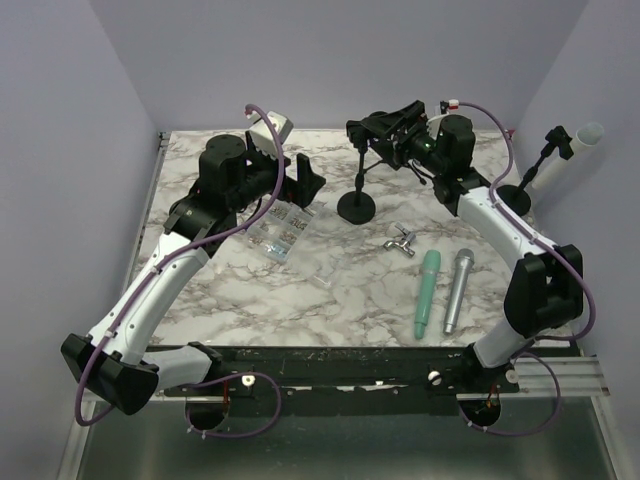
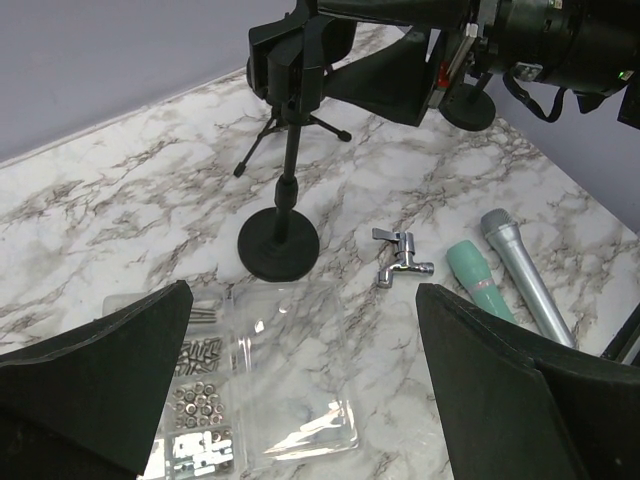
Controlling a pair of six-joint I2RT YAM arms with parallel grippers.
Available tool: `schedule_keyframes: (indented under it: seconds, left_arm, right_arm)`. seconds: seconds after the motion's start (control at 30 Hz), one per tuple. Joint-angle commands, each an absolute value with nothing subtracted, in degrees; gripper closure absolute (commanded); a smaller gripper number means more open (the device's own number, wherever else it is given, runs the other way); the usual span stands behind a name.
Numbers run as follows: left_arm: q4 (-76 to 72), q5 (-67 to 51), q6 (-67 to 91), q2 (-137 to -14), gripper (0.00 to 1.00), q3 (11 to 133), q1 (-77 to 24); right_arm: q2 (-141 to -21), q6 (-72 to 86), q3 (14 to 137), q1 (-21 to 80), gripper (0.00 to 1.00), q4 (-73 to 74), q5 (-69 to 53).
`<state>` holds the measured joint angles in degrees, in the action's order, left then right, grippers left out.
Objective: Remove the microphone from the stand
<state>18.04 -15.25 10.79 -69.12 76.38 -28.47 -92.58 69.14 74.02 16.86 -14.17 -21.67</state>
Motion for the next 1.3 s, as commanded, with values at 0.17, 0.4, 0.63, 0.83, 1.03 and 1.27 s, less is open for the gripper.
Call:
schedule_keyframes:
  seconds: [0.17, 0.4, 0.63, 0.83, 1.03, 1.27]
  left_arm:
    - [16.8, -18.1, 12.4, -69.7, 0.01, 76.6, -27.1]
    - [16.3, -19.5, 13.6, -69.9, 0.01, 76.4, -25.9]
    - [16.6, -20.7, 14.2, -70.8, 0.02, 77.0, -25.1]
    - [15.7, -22.9, 15.8, -71.4, 0.01, 76.9, -23.9]
    - [16.0, -23.5, 15.9, -72.2, 0.01, 77.1, -23.7]
    - [15.4, -24.6, 16.6, -72.8, 0.01, 77.0, -22.9]
  right_arm:
    - [-95.3, 68.6, 78.6, 16.9, 0.26, -12.6, -17.0]
    - [-96.6, 67.6, 78.7, 16.9, 0.44, -10.2, -15.9]
    - [-95.1, 67.5, 71.5, 16.9, 0.52, -9.8, -13.9]
    - [-94.1, 67.3, 65.6, 16.9, 0.57, -10.9, -13.0]
    - [-94.3, 66.3, 60.7, 16.9, 0.57, -11.9, -12.4]
    - [-96.7, 65.9, 57.0, 16.9, 0.6, -13.5, -13.2]
